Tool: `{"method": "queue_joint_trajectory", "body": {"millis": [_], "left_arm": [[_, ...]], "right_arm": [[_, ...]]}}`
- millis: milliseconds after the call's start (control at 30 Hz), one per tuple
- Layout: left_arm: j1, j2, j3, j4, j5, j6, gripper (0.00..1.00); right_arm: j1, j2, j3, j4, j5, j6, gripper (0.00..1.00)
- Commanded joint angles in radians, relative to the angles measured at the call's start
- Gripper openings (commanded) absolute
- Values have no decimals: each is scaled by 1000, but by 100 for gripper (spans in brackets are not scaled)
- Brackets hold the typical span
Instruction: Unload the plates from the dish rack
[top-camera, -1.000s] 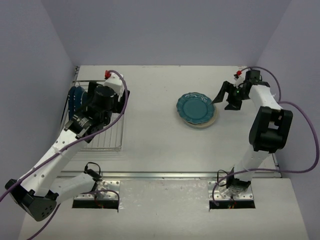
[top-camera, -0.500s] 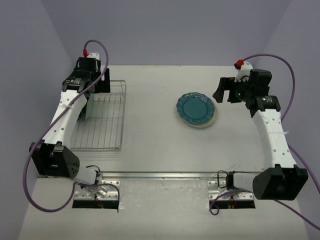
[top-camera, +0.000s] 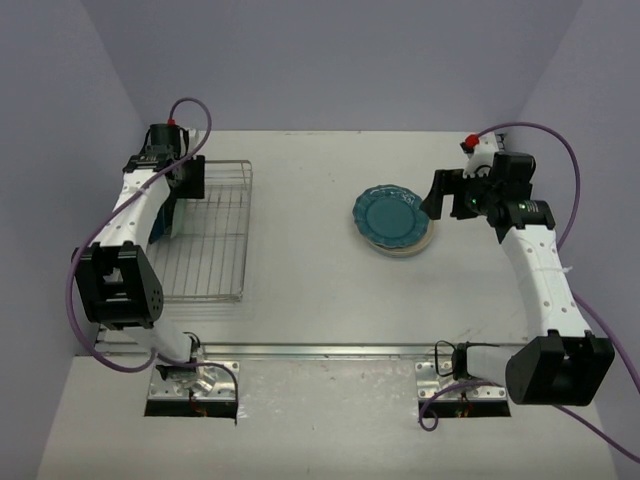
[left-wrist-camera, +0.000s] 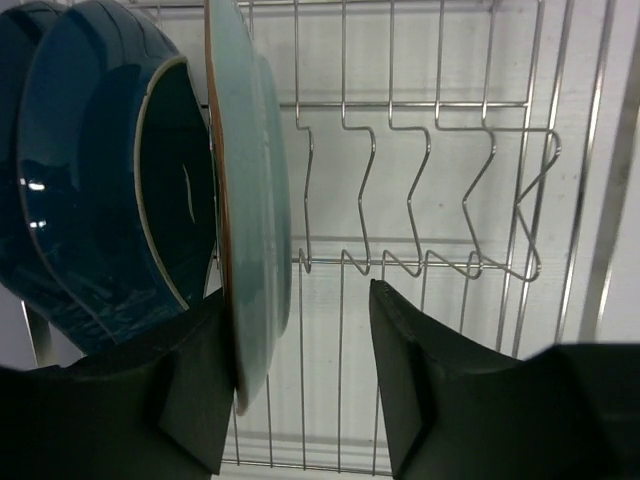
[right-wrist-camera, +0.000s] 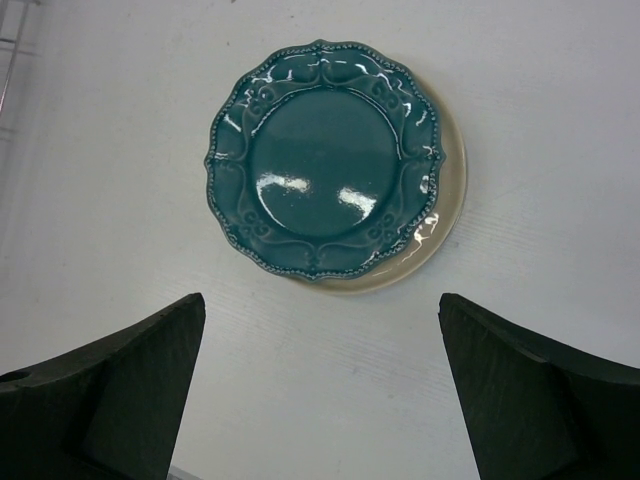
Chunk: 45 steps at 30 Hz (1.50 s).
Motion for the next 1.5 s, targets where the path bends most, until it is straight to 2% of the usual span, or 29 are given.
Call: {"method": "queue_joint_trajectory", "body": {"millis": [0, 233, 367, 467, 700, 767, 867, 967, 1033, 1100, 1133, 1200, 1267, 1367, 1400, 1467], "left_arm": [[35, 50, -23, 44, 54, 24, 47], [58, 64, 2, 39, 111, 18, 25], [61, 45, 52, 20, 135, 18, 13], [64, 36, 122, -21, 177, 17, 1], [66, 21, 366, -134, 241, 11, 0], [62, 24, 471, -169, 252, 26, 0], [34, 10, 537, -179, 250, 79, 0], [-87, -47, 497, -161, 182, 198, 0], [-220, -149, 358, -104, 83, 294, 0], [-428, -244, 210, 51, -116, 434, 0], [-498, -287, 134, 108, -187, 482, 0], [-677, -410, -140, 258, -380, 669, 0], [-814, -451, -264, 402, -522, 745, 0], [-1017, -498, -462, 545, -672, 907, 0], [-1043, -513, -516, 598, -688, 934, 0], [-1176, -539, -623, 748, -735, 1096, 0]], "right_arm": [[8, 1, 10, 30, -41, 5, 99], [9, -22, -21, 42, -55, 1, 99], [9, -24, -26, 43, -66, 10, 99], [12, -29, -30, 49, -70, 18, 99], [18, -34, -10, 46, -100, 47, 99], [21, -34, -5, 45, -112, 63, 99], [25, -30, 13, 42, -134, 91, 99], [26, -18, 36, 39, -167, 133, 99], [26, -7, 50, 38, -201, 161, 99], [25, 5, 69, 35, -231, 203, 99], [25, 11, 75, 34, -246, 216, 99], [28, 39, 93, 27, -293, 250, 99], [28, 53, 116, 22, -348, 284, 99], [33, 80, 137, 32, -425, 322, 99], [34, 83, 138, 34, -436, 332, 99], [41, 111, 135, 43, -488, 361, 99]]}}
